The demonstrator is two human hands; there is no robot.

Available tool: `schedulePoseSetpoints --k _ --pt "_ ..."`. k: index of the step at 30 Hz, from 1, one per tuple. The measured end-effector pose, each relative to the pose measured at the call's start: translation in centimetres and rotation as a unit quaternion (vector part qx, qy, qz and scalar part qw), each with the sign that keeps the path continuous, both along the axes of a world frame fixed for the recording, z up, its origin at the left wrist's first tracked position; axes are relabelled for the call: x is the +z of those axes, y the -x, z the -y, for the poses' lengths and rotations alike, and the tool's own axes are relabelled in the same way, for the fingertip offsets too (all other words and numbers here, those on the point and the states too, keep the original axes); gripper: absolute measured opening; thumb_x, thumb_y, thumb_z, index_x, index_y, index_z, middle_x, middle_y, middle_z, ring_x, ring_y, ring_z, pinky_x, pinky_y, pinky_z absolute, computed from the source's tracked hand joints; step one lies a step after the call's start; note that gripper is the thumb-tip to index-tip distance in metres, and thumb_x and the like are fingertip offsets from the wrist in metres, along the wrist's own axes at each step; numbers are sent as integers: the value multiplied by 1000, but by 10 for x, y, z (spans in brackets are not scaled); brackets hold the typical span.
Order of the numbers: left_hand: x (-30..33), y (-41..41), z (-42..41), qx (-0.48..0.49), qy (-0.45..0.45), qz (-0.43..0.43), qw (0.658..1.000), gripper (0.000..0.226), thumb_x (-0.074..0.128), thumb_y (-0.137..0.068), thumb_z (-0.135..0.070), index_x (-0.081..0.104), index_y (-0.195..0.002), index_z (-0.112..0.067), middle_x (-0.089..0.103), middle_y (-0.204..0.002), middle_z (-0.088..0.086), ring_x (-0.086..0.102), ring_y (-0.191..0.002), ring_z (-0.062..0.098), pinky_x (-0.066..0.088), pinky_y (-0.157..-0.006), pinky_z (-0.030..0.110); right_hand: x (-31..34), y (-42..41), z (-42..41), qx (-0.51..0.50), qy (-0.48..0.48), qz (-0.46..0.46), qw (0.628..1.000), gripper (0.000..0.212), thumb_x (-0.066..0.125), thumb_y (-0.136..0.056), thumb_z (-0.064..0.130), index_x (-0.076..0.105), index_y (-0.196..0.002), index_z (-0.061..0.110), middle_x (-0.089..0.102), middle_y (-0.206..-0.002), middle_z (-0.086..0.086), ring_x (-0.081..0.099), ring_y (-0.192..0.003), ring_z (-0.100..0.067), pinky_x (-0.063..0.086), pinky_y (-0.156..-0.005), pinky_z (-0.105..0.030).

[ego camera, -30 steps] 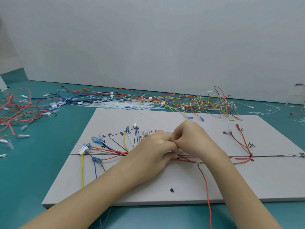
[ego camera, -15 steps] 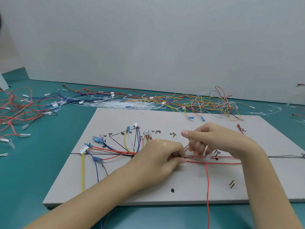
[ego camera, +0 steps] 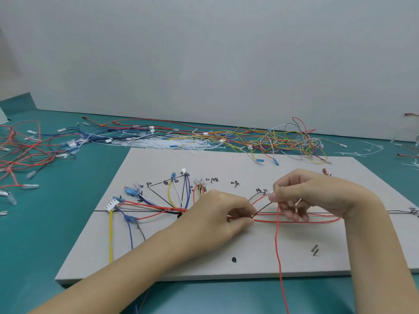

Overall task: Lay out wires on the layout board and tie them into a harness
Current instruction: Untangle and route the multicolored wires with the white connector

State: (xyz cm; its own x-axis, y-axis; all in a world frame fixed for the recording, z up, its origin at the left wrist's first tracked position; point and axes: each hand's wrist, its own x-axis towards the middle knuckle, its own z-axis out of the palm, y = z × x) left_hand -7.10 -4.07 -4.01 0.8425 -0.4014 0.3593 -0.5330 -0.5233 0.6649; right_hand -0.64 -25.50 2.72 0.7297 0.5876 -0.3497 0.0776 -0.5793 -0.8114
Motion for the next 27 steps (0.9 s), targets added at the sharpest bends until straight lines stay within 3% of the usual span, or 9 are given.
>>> schedulePoseSetpoints --k 5,7,10,13,17,20,23,27 --pt "-1 3 4 -30 -51 -1 998 34 65 -85 -9 69 -117 -20 72 -109 -8 57 -92 -15 40 -80 3 -2 -6 1 -93 -5 26 995 38 63 -86 14 63 -48 16 61 -59 -10 55 -50 -18 40 -41 -22" --pt "-1 4 4 -33 -56 -12 998 36 63 -86 -9 68 -119 -22 71 -110 -8 60 -99 -6 44 -87 10 -4 -8 -2 -121 -12 32 992 36 64 -86 14 66 -50 15 64 -62 -9 58 -52 -17 40 -41 -22" --pt "-1 5 5 -27 -78 -11 997 34 59 -90 -13 65 -121 -25 68 -107 -5 53 -98 1 38 -83 7 -8 -12 -6 -168 -34 28 985 29 66 -84 14 70 -56 13 67 -65 -7 62 -56 -16 42 -40 -21" --pt "-3 7 8 -26 -106 -7 994 34 55 -94 -18 61 -125 -29 61 -100 0 47 -98 3 39 -84 18 -11 -13 -14 -198 -61 19 978 19 69 -83 16 71 -64 12 68 -66 -6 64 -58 -17 43 -40 -21" --pt "-2 5 7 -10 -108 -6 994 38 54 -94 -20 59 -128 -36 49 -104 -1 47 -109 6 41 -93 25 -12 -13 -26 -221 -115 5 968 22 70 -85 15 68 -63 12 67 -67 -7 64 -53 -16 43 -38 -21" --pt "0 3 7 5 -144 11 990 38 51 -96 -22 55 -131 -38 49 -111 0 42 -117 12 37 -99 32 -13 -12 -34 -253 -151 0 956 24 66 -87 9 64 -64 4 69 -74 -14 67 -54 -20 51 -42 -22" --pt "1 2 6 1 -165 52 985 38 48 -98 -18 55 -134 -31 54 -120 1 32 -119 3 27 -99 26 -16 -11 -42 -285 -189 -13 939 25 62 -88 5 60 -63 0 71 -72 -17 70 -58 -24 58 -53 -23" --pt "-2 -1 4 8 -167 71 983 38 43 -101 -21 51 -138 -29 53 -134 2 27 -121 1 22 -100 24 -18 -12 -49 -305 -221 -12 926 30 60 -90 6 59 -60 0 70 -69 -19 71 -61 -25 57 -53 -22"
